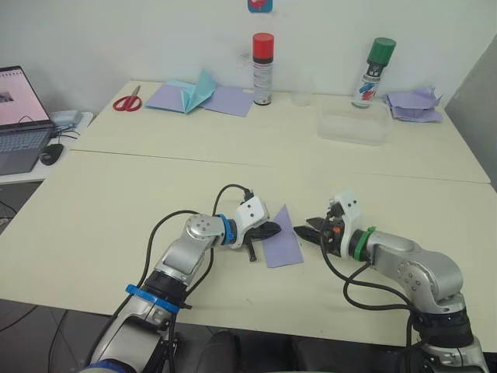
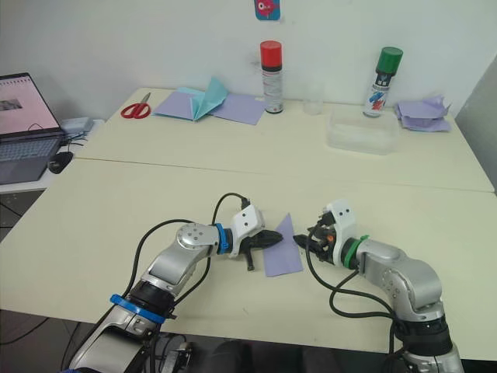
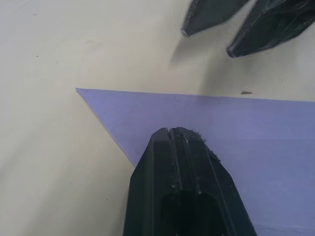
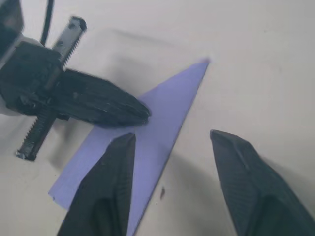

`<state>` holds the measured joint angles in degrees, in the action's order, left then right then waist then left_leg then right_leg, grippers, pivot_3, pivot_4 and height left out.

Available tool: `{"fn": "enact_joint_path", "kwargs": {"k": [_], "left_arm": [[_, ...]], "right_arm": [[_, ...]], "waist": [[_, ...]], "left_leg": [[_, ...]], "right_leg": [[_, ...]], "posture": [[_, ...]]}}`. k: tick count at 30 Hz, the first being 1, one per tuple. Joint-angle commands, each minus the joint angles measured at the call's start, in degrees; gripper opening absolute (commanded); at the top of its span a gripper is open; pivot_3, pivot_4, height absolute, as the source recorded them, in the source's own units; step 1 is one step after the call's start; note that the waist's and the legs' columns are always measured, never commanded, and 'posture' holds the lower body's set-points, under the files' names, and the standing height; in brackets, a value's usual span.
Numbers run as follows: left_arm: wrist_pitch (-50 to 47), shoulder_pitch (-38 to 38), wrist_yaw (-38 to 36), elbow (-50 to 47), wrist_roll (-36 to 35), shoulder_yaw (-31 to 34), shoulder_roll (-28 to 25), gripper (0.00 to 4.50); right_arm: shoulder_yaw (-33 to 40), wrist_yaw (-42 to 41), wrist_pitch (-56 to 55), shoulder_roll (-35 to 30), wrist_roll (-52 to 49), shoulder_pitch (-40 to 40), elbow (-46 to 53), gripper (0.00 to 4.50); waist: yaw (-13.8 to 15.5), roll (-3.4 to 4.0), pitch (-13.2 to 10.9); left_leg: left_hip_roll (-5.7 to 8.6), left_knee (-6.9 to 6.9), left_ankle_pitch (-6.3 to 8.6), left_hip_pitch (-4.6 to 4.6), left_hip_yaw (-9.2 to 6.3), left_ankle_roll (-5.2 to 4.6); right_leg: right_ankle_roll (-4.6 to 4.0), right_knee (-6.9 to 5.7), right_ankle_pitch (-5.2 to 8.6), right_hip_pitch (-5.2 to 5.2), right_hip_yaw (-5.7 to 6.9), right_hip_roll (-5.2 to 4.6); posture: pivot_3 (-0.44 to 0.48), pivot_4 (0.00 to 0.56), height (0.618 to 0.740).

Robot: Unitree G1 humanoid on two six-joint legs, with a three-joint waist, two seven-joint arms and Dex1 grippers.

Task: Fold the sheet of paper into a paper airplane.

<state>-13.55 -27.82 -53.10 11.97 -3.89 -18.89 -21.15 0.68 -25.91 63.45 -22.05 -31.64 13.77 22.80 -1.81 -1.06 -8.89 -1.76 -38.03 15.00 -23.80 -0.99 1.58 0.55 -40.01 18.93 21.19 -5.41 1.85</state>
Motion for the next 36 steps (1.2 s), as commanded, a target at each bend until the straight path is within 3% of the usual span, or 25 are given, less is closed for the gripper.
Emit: {"fn": "enact_joint_path", "kwargs": {"k": [1, 21, 24, 29, 36], "left_arm": [[-2.3, 2.1, 0.2, 1.3, 1.4, -0.8, -1.1, 0.0], [-5.4, 5.9, 1.9, -4.0, 1.3, -0.5, -0.6, 0.0], [-5.6, 5.9, 2.1, -4.2, 1.2, -0.5, -0.6, 0.0], [-5.3, 5.2, 2.0, -3.2, 1.3, -0.5, -0.6, 0.0], [-4.7, 4.3, 1.9, -2.0, 1.4, -0.6, -0.2, 0.0]], "right_arm": [[0.2, 0.4, 2.1, 0.3, -1.6, 0.2, 0.5, 2.32], [0.7, 4.0, 16.8, 10.3, -5.5, 2.4, -2.8, 2.32], [1.4, 4.6, 16.7, 10.8, -4.9, 2.8, -3.4, 1.72], [2.7, 5.2, 16.5, 11.3, -4.7, 3.6, -4.9, 0.01], [5.4, 7.4, 17.2, 13.5, -4.2, 4.0, -6.1, 0.01]], "waist": [[-0.1, 0.0, 0.0], [-0.8, 0.03, 0.3], [-0.9, 0.03, 0.4], [-1.0, 0.03, 0.4], [-1.1, -0.07, 0.5]], "left_leg": [[0.0, 0.0, 0.0, 0.01, 0.0, 0.0], [-0.04, 0.08, 0.0, 0.05, -0.16, 0.0], [-0.04, 0.11, 0.0, 0.05, -0.2, 0.0], [-0.03, 0.11, 0.0, 0.05, -0.2, 0.0], [-0.02, 0.1, 0.0, 0.06, -0.21, 0.0]], "right_leg": [[0.0, 0.0, 0.0, 0.0, -0.01, 0.0], [0.0, 0.0, 0.0, 0.0, 0.08, 0.07], [0.01, 0.0, 0.01, 0.0, 0.09, 0.07], [0.02, 0.0, 0.01, 0.0, 0.1, 0.07], [0.02, 0.0, 0.01, -0.02, 0.11, 0.08]], "posture": [[0.0, 0.15, 0.74], [0.0, 0.15, 0.74], [0.0, 0.15, 0.74], [0.0, 0.15, 0.74], [0.0, 0.15, 0.74]]}}
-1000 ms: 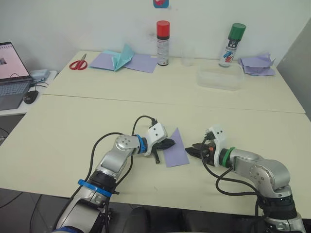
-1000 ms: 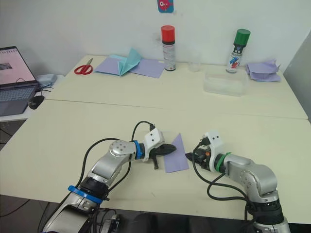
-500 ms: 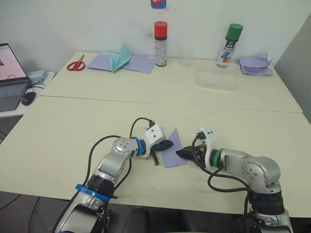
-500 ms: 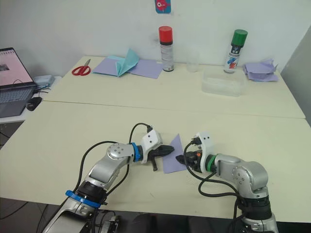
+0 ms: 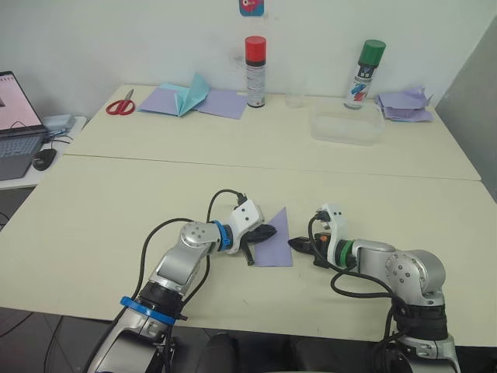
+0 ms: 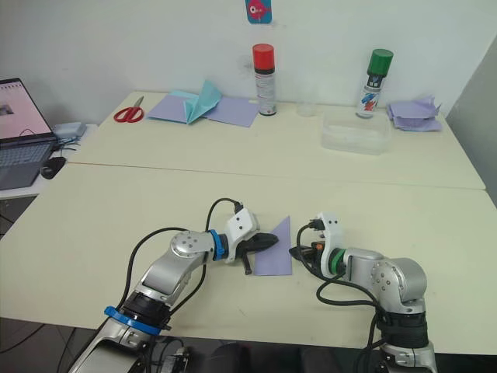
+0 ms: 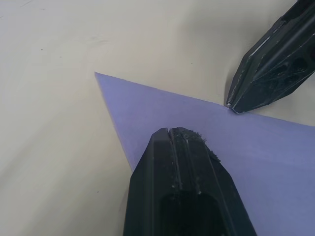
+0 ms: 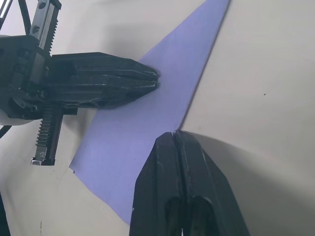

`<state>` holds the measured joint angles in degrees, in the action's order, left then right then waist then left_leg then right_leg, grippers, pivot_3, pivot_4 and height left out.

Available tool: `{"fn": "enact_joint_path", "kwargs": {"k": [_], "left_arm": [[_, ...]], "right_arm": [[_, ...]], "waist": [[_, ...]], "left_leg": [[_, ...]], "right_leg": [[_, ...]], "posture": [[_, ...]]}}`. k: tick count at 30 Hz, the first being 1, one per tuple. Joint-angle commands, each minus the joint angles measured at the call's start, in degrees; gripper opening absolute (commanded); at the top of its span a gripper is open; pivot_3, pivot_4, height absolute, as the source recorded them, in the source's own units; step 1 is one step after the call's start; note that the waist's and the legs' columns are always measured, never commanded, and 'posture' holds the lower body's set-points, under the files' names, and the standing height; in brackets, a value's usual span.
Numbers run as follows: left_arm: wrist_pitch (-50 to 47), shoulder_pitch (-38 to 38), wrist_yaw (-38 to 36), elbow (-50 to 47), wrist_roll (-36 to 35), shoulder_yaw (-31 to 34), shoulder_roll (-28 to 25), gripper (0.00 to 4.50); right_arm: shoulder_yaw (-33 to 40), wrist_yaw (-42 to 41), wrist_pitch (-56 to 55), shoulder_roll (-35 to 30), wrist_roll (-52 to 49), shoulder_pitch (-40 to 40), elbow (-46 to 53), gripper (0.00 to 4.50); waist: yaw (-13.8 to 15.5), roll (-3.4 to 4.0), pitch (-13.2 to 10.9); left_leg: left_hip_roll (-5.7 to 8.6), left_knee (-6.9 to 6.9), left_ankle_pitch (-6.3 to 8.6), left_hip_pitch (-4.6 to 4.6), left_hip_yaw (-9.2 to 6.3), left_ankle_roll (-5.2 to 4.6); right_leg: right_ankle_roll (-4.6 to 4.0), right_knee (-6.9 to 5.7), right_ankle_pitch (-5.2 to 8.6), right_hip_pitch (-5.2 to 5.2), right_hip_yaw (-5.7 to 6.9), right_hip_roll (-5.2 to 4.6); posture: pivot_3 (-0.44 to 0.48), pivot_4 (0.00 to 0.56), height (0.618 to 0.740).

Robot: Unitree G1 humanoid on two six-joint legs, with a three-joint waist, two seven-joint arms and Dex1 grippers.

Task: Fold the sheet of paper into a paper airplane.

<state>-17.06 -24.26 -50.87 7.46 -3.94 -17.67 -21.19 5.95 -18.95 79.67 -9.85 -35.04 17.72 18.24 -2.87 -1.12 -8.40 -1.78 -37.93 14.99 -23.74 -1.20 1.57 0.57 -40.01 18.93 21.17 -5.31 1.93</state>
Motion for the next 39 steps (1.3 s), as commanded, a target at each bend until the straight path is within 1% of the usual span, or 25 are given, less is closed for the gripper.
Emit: {"fn": "enact_joint_path", "kwargs": {"k": [1, 4, 8, 10, 12, 14, 17, 20, 21, 22, 23, 25, 27, 30, 32, 33, 34, 39], "left_arm": [[-1.2, 0.6, -0.4, 2.4, 1.4, -1.7, -0.2, 0.0], [-0.9, 0.4, -1.2, 1.2, 0.5, -0.7, -1.0, 0.0], [-2.1, -0.5, -3.0, -1.3, -2.5, 2.7, -3.1, 0.0], [-2.7, -1.2, -3.8, -1.7, -3.6, 3.9, -4.1, 0.0], [-3.1, -1.8, -4.5, -1.8, -4.3, 4.3, -4.8, 0.0], [-3.1, -2.1, -4.7, -1.5, -4.6, 4.2, -4.9, 0.0], [-2.8, -2.5, -4.6, -0.5, -4.3, 3.6, -4.1, 0.0], [-2.6, -3.3, -4.2, -0.3, -4.6, 4.4, -3.5, 0.0], [-3.0, -3.8, -4.0, -0.3, -5.2, 5.4, -3.5, 0.0], [-3.4, -4.3, -4.1, -0.4, -5.9, 6.5, -3.8, 0.0], [-3.8, -4.7, -4.2, -0.4, -6.7, 7.5, -4.1, 0.0], [-5.5, -5.6, -5.6, -0.6, -8.9, 9.2, -4.9, 0.52], [-6.4, -6.1, -7.0, -0.8, -10.0, 9.6, -5.5, 0.96], [-6.6, -8.6, -7.3, 1.5, -10.2, 9.5, -4.9, 1.99], [-3.2, -11.0, -6.9, 4.8, -8.2, 8.4, -4.3, 2.64], [1.8, -11.9, -7.7, 6.8, -5.4, 6.6, -4.9, 2.96], [5.8, -12.5, -9.1, 8.4, -3.5, 5.2, -5.6, 2.96], [20.9, -15.9, -14.7, 16.9, 0.0, 2.4, -6.0, 2.96]], "right_arm": [[0.1, 0.5, 0.6, 1.1, -0.5, 0.2, -1.8, 0.01], [-1.2, -0.5, -0.9, -0.8, 0.2, 0.9, -2.6, 0.01], [-3.8, -2.8, -3.6, -3.8, 0.8, 2.5, -4.0, 0.01], [-7.2, -5.7, -7.3, -7.1, 2.0, 3.3, -3.9, 0.01], [-8.6, -7.5, -8.5, -9.4, 1.8, 3.9, -2.9, 0.01], [-8.5, -9.5, -8.4, -11.6, 0.4, 4.3, -1.0, 0.01], [-5.9, -10.5, -5.8, -13.5, -2.2, 4.6, 0.2, 0.01], [-3.4, -10.7, -3.1, -15.5, -3.8, 4.2, 1.0, 0.59], [-3.1, -11.0, -2.8, -16.3, -4.2, 4.1, 1.4, 0.99], [-2.9, -11.1, -2.7, -16.9, -4.4, 4.0, 1.6, 1.27], [-2.7, -11.1, -2.6, -17.2, -4.6, 4.1, 1.7, 1.71], [-2.4, -10.8, -2.7, -17.0, -4.9, 4.3, 2.0, 2.41], [-2.7, -10.2, -3.3, -16.7, -4.7, 4.4, 2.3, 3.11], [-5.0, -9.1, -6.3, -15.4, -3.2, 4.6, 3.3, 4.25], [-6.2, -8.6, -8.3, -14.2, -2.8, 4.6, 3.8, 4.27], [-6.3, -8.3, -8.8, -13.4, -2.8, 4.7, 3.9, 4.27], [-6.4, -8.2, -9.3, -12.9, -2.8, 4.7, 4.0, 4.27], [-7.3, -8.0, -11.0, -12.2, -2.3, 4.9, 3.7, 4.27]], "waist": [[0.0, -0.01, 0.0], [-0.1, -0.02, 0.0], [-0.5, 0.0, 0.0], [-0.6, 0.03, -0.1], [-0.6, 0.05, -0.1], [-0.4, 0.1, -0.2], [-0.2, 0.09, -0.4], [0.2, 0.06, -0.5], [0.2, 0.06, -0.5], [0.3, 0.07, -0.5], [0.4, 0.06, -0.6], [0.4, 0.08, -0.6], [0.3, 0.1, -0.6], [0.3, 0.11, -0.6], [0.3, 0.09, -0.6], [0.3, 0.09, -0.6], [0.4, 0.09, -0.6], [0.7, 0.1, -0.6]], "left_leg": [[0.0, 0.0, 0.0, 0.0, 0.0, 0.0], [0.01, 0.0, 0.0, 0.01, 0.01, 0.0], [-0.01, 0.0, 0.0, 0.0, 0.05, 0.0], [-0.02, 0.0, 0.0, 0.0, 0.06, 0.0], [-0.01, 0.01, 0.0, -0.04, 0.06, 0.0], [0.01, 0.01, 0.0, -0.08, 0.05, 0.0], [0.09, 0.0, 0.0, -0.19, 0.06, 0.0], [0.09, -0.01, 0.0, -0.24, 0.04, 0.0], [0.08, 0.0, 0.0, -0.26, 0.02, 0.0], [0.08, 0.0, 0.0, -0.28, 0.01, 0.0], [0.08, 0.0, 0.0, -0.29, 0.01, 0.0], [0.06, -0.01, 0.0, -0.29, 0.0, 0.0], [0.03, 0.0, 0.0, -0.28, 0.01, 0.0], [0.03, 0.01, 0.0, -0.27, 0.01, 0.0], [0.06, -0.01, 0.0, -0.28, 0.0, 0.0], [0.07, -0.01, 0.0, -0.3, 0.0, 0.0], [0.08, -0.02, 0.0, -0.3, 0.0, 0.0], [0.09, -0.02, -0.01, -0.3, 0.1, 0.02]], "right_leg": [[0.0, 0.0, 0.0, 0.0, 0.0, 0.0], [0.0, 0.0, 0.0, 0.0, -0.01, 0.0], [0.01, 0.01, 0.01, 0.03, -0.01, 0.0], [0.01, 0.01, 0.01, 0.06, 0.0, 0.01], [0.02, 0.0, 0.01, 0.12, 0.0, 0.01], [0.01, 0.01, 0.01, 0.13, -0.01, 0.01], [0.04, 0.03, 0.02, 0.16, -0.02, -0.07], [0.05, 0.05, 0.03, 0.18, 0.0, -0.1], [0.05, 0.05, 0.03, 0.19, 0.03, -0.11], [0.05, 0.05, 0.03, 0.21, 0.03, -0.11], [0.05, 0.05, 0.03, 0.22, 0.03, -0.11], [0.05, 0.04, 0.03, 0.23, 0.05, -0.1], [0.06, 0.03, 0.03, 0.25, 0.05, -0.08], [0.07, 0.02, 0.04, 0.25, 0.05, -0.07], [0.07, 0.03, 0.04, 0.24, 0.07, -0.07], [0.08, 0.03, 0.04, 0.25, 0.07, -0.07], [0.07, 0.04, 0.04, 0.24, 0.07, -0.07], [0.07, 0.04, 0.04, 0.27, 0.03, -0.09]], "posture": [[0.0, 0.15, 0.74], [0.0, 0.15, 0.74], [0.0, 0.15, 0.74], [0.0, 0.15, 0.74], [0.0, 0.15, 0.74], [0.0, 0.15, 0.74], [0.0, 0.15, 0.74], [0.0, 0.15, 0.74], [0.0, 0.15, 0.74], [0.0, 0.15, 0.74], [0.0, 0.15, 0.74], [0.0, 0.15, 0.74], [0.0, 0.15, 0.74], [0.0, 0.15, 0.74], [0.0, 0.15, 0.74], [0.0, 0.15, 0.74], [0.0, 0.15, 0.74], [0.0, 0.15, 0.74]]}}
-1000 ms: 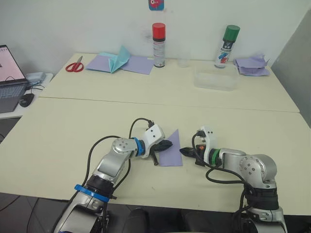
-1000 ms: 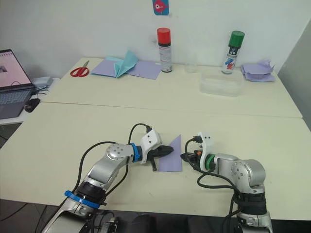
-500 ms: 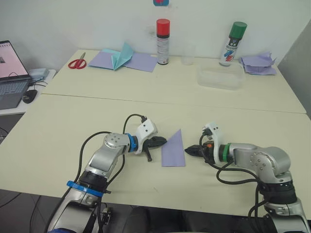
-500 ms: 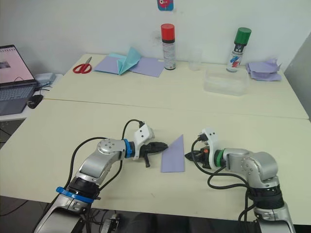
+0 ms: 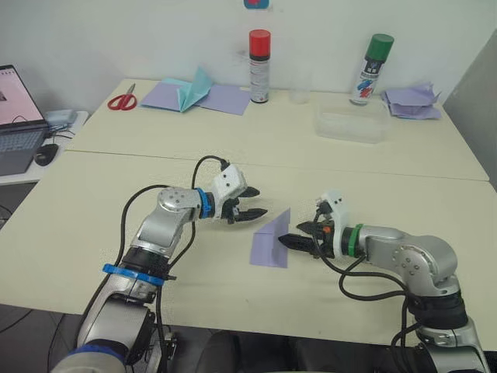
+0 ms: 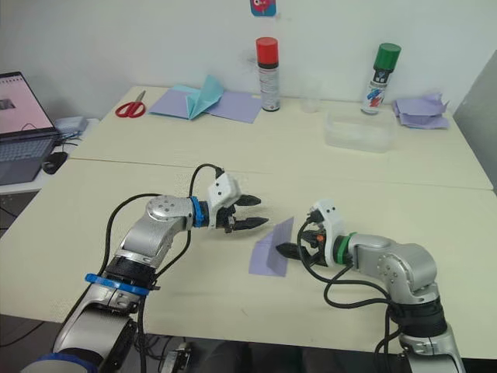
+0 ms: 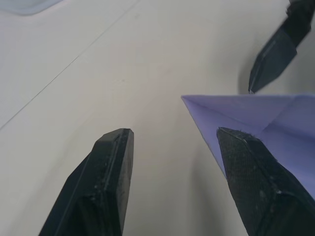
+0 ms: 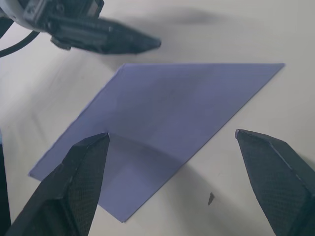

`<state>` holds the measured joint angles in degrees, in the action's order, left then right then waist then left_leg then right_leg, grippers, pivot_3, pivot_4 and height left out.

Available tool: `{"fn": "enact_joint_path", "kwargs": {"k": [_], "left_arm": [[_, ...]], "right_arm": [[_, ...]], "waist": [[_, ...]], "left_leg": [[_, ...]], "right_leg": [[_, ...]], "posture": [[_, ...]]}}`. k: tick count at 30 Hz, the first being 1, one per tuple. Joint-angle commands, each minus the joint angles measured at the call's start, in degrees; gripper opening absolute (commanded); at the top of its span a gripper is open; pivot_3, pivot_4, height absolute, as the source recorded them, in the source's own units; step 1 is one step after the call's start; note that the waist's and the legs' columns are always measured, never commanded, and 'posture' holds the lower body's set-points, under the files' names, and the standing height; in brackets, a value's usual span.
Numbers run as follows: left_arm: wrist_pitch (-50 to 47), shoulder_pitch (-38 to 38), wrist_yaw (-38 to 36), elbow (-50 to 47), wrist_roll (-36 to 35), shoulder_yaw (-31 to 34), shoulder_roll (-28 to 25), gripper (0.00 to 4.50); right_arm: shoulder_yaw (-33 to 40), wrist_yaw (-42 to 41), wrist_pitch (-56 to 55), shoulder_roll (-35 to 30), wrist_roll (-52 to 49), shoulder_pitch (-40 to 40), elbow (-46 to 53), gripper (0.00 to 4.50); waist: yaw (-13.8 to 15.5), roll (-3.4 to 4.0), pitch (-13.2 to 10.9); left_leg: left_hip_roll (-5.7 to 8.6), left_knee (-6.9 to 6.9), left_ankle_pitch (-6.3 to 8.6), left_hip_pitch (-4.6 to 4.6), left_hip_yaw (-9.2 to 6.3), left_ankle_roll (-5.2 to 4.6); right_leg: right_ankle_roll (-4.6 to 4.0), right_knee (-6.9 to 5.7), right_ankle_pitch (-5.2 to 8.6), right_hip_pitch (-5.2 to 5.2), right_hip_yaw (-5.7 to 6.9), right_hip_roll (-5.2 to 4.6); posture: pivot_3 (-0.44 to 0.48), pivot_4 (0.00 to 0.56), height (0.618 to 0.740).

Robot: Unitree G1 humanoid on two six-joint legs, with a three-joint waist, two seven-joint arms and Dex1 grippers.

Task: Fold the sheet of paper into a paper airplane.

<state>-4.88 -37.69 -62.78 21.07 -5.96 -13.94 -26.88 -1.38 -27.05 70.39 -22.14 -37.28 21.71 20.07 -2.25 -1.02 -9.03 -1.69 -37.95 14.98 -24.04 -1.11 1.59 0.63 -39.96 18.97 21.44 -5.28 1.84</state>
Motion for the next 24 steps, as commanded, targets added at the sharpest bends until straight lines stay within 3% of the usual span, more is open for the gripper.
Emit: {"fn": "enact_joint_path", "kwargs": {"k": [1, 6, 12, 24], "left_arm": [[12.7, -3.5, -3.4, 5.7, 3.3, -2.1, -0.3, 2.96], [30.0, -10.4, -4.3, 19.3, 7.1, -3.7, 2.0, 2.96], [42.6, -14.8, -8.6, 28.8, 9.7, -5.5, 3.5, 2.96], [54.8, -17.1, -12.7, 35.1, 10.6, -6.4, 5.8, 2.96]], "right_arm": [[-0.3, 0.1, -2.1, 0.3, 0.2, 1.0, 1.7, 4.27], [-2.9, 0.1, -5.1, 1.0, 2.1, 1.0, -0.3, 4.27], [-4.1, 0.0, -6.3, 2.3, 2.9, 1.1, -1.5, 4.27], [-4.6, -0.1, -6.9, 3.4, 3.6, 0.7, -2.1, 4.27]], "waist": [[0.2, 0.0, 0.0], [0.4, 0.0, 0.0], [0.3, -0.01, 0.0], [0.4, -0.01, 0.0]], "left_leg": [[0.0, 0.0, 0.0, -0.01, -0.01, 0.0], [0.0, 0.0, 0.01, -0.02, -0.02, -0.02], [0.05, -0.01, 0.01, -0.14, 0.08, -0.03], [0.03, -0.09, 0.0, -0.43, -0.05, -0.04]], "right_leg": [[0.0, 0.0, 0.0, 0.01, 0.0, 0.0], [0.0, 0.0, 0.0, 0.03, -0.01, 0.03], [0.0, 0.01, 0.0, 0.15, 0.05, 0.07], [0.0, -0.08, 0.0, 0.39, 0.18, 0.04]], "posture": [[0.0, 0.15, 0.74], [0.0, 0.15, 0.74], [0.0, 0.15, 0.74], [0.0, 0.15, 0.74]]}}
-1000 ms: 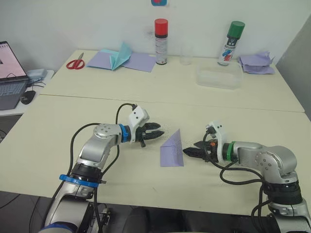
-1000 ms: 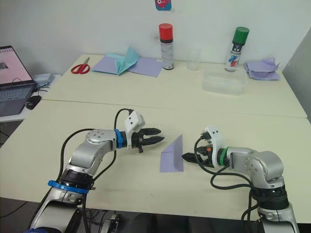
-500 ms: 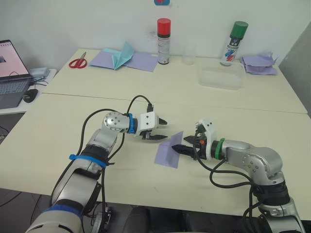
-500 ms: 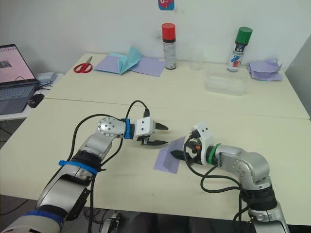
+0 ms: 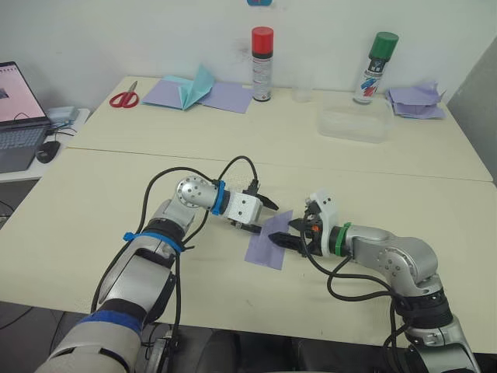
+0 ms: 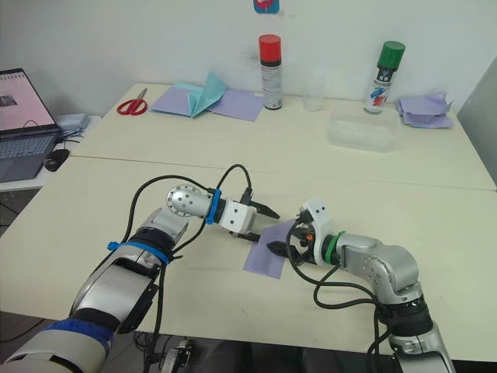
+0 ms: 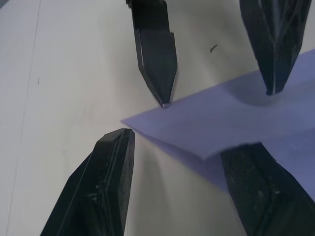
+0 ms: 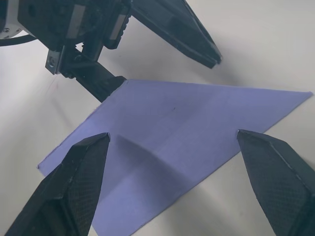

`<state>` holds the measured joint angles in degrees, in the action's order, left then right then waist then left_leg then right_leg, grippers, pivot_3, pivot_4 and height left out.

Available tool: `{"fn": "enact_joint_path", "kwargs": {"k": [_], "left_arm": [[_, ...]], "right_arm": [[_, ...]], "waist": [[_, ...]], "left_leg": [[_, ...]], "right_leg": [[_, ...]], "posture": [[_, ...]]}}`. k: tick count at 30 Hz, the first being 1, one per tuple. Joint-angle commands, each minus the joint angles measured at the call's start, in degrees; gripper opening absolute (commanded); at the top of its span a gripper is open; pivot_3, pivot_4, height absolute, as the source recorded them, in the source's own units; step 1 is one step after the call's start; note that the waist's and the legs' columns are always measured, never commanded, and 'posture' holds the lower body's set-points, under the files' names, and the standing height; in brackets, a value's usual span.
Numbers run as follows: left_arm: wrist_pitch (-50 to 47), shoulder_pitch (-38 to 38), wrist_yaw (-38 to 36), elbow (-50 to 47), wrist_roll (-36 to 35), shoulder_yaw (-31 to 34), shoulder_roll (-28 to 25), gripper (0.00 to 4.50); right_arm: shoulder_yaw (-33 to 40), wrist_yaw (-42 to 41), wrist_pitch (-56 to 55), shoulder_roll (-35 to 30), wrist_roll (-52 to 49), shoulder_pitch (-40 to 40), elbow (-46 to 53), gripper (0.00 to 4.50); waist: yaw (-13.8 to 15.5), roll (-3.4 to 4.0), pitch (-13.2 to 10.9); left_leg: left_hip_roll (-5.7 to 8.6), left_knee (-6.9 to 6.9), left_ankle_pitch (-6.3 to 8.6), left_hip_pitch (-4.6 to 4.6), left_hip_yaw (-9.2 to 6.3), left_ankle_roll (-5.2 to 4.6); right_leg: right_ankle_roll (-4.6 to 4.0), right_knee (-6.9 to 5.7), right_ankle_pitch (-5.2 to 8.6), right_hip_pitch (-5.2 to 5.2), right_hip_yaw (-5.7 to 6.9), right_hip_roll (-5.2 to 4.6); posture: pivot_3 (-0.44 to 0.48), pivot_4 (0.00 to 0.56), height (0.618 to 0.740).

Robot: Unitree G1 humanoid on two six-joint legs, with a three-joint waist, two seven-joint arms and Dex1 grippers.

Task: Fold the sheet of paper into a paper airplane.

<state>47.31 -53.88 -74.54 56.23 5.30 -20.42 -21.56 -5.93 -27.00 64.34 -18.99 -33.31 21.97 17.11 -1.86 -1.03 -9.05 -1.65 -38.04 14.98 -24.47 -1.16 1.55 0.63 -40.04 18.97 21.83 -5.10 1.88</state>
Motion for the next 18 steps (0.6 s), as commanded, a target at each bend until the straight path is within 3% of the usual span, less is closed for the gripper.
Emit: {"fn": "enact_joint_path", "kwargs": {"k": [1, 10, 15, 18], "left_arm": [[3.3, -0.8, -1.6, -0.1, -0.8, 0.0, 0.5, 2.96], [2.5, -0.6, -2.2, 0.4, 2.0, -0.3, -1.6, 0.16], [-9.1, 0.5, 2.3, -5.4, 5.2, 0.4, -5.4, 0.03], [-20.7, 4.6, 0.4, -18.4, 4.0, 0.8, -8.6, 0.03]], "right_arm": [[-0.1, -0.2, -0.8, 0.2, -0.2, 0.4, 0.8, 4.27], [3.3, -1.5, -1.6, -0.1, -1.3, 1.1, 0.5, 4.27], [6.8, -6.4, -6.1, -3.7, -2.7, 0.7, 2.8, 4.27], [4.8, -11.8, -13.4, -8.7, 0.0, -0.6, 3.5, 4.27]], "waist": [[0.0, 0.0, 0.0], [0.0, 0.0, 0.0], [-0.1, 0.0, 0.0], [-0.2, 0.01, 0.0]], "left_leg": [[0.0, 0.0, 0.0, 0.0, -0.01, 0.0], [-0.01, 0.0, -0.01, 0.0, -0.04, -0.01], [0.0, -0.02, -0.01, 0.0, -0.06, -0.02], [-0.02, -0.02, -0.01, 0.01, -0.09, -0.02]], "right_leg": [[0.0, 0.0, 0.0, 0.0, 0.0, 0.0], [0.0, -0.07, 0.0, 0.02, 0.06, 0.01], [0.0, -0.11, 0.0, 0.02, 0.08, 0.0], [0.0, -0.18, 0.0, 0.05, 0.1, 0.0]], "posture": [[0.0, 0.15, 0.74], [0.0, 0.15, 0.74], [0.0, 0.15, 0.74], [0.0, 0.15, 0.74]]}}
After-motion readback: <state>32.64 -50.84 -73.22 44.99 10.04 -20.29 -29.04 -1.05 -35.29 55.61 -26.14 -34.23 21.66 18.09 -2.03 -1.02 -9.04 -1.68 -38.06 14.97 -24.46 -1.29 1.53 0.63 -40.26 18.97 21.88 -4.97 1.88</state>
